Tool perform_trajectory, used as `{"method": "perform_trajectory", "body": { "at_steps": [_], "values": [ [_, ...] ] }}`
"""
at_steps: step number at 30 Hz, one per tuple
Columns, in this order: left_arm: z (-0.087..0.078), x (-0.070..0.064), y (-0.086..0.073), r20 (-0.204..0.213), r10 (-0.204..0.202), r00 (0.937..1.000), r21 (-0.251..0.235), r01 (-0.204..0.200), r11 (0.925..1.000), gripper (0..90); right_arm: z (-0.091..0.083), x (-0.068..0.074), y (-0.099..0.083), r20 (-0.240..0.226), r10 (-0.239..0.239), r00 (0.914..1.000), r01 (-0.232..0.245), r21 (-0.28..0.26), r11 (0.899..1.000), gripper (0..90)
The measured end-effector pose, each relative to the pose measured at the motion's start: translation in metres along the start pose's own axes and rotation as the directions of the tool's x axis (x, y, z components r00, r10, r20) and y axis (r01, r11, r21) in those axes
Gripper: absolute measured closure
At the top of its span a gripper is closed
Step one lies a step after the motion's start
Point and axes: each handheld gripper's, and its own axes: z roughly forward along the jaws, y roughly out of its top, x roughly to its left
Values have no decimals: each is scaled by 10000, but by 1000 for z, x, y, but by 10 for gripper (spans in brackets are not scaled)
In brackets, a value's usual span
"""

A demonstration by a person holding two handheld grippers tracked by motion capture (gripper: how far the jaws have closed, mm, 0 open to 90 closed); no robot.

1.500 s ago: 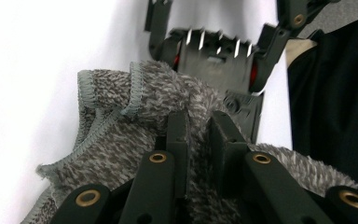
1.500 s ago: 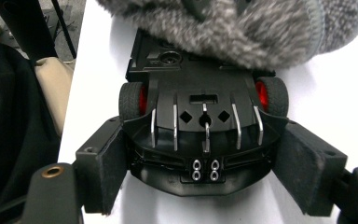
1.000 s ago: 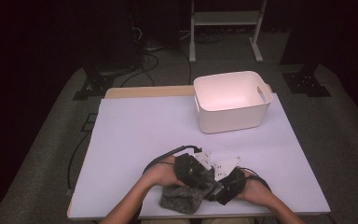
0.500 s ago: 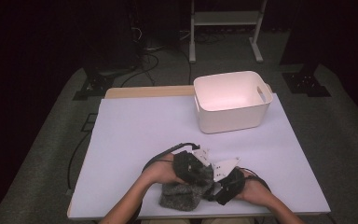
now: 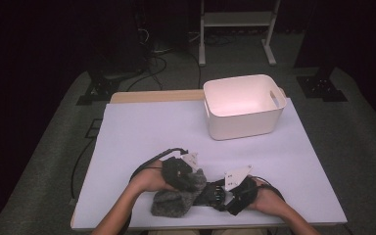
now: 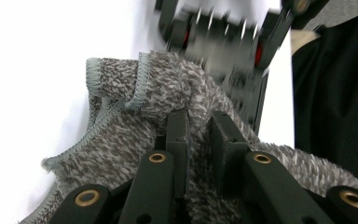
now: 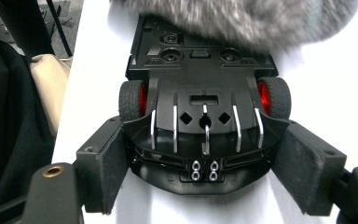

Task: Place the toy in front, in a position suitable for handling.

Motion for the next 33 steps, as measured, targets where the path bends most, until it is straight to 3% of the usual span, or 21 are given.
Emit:
{"method": "perform_trajectory", "body": {
  "at_steps": [5,8,13,18,22,33],
  "values": [
    [-6,2,-11,-74,-288,9996,19,288,9996,790,0,-1,0,-20,0,10000,0,43,10000,233],
    [-4,1,-8,9,-179,9998,18,179,9998,790,1,0,0,-26,14,10000,-14,80,10000,233],
    [6,-4,10,265,206,9994,11,-207,9998,791,2,0,-1,-30,27,10000,-27,145,9999,233],
    [19,-10,34,643,797,9947,-146,-789,9968,789,2,-1,-1,-33,-33,10000,34,173,9998,233],
    [25,-12,45,757,1063,9915,-165,-1053,9943,789,2,0,-1,-54,74,10000,-73,210,9998,233],
    [7,-4,16,354,373,9987,-44,-371,9993,789,0,-3,-1,-23,-325,9995,325,275,9991,234]
  ]
}}
